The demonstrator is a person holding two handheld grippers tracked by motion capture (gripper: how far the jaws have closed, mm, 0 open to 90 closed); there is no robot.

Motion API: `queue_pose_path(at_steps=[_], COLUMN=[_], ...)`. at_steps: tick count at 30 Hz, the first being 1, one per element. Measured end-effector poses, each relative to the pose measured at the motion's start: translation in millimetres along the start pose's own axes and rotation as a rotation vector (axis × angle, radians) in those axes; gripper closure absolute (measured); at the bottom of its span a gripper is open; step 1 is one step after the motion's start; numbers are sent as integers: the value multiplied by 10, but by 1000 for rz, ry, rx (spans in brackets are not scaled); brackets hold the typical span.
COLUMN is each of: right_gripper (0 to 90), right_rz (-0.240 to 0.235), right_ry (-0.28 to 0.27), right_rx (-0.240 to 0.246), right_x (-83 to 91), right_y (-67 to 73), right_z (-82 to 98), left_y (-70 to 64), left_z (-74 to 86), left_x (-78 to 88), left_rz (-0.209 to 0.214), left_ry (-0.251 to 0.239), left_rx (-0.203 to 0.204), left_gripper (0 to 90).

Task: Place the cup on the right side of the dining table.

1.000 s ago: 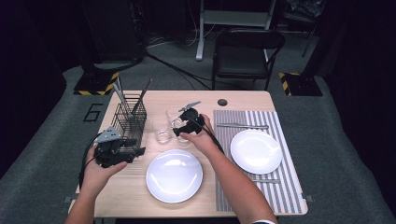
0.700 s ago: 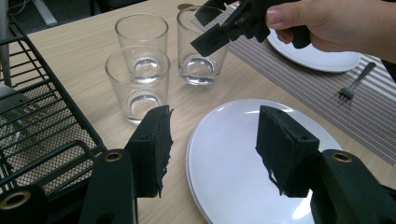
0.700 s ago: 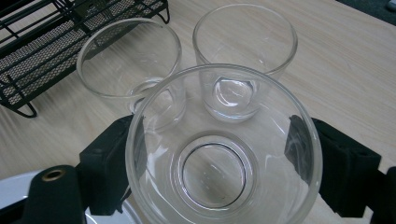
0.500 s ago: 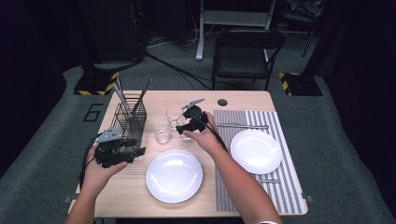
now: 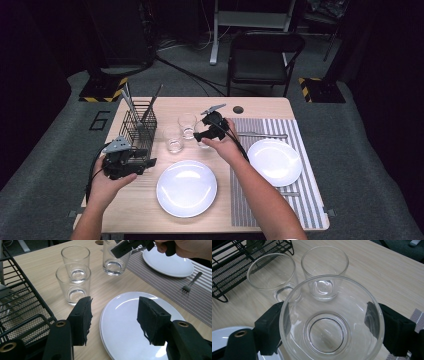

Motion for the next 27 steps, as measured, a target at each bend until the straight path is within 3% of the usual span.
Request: queue_pose_path(at_steps=[27], right_gripper=[171], right_rz=[53], right_ry=[-5], right_rx=[-47], right_x=[212], right_y=[-281], right_z=[158], left_y=[6], left_z=[-10], left_x=[-21], left_rz=[1], left_ry=[3], left_rx=[1], left_gripper=[448])
Point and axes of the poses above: each handheld gripper's, and its own axes: x roughly backward along the jaws, z roughly out of its underside, y roughly to its left, the point moved 2 cm from there along -x, roughly forward along the jaws, and after that the axes turned 4 degrees about x, right-handed, at the moved point
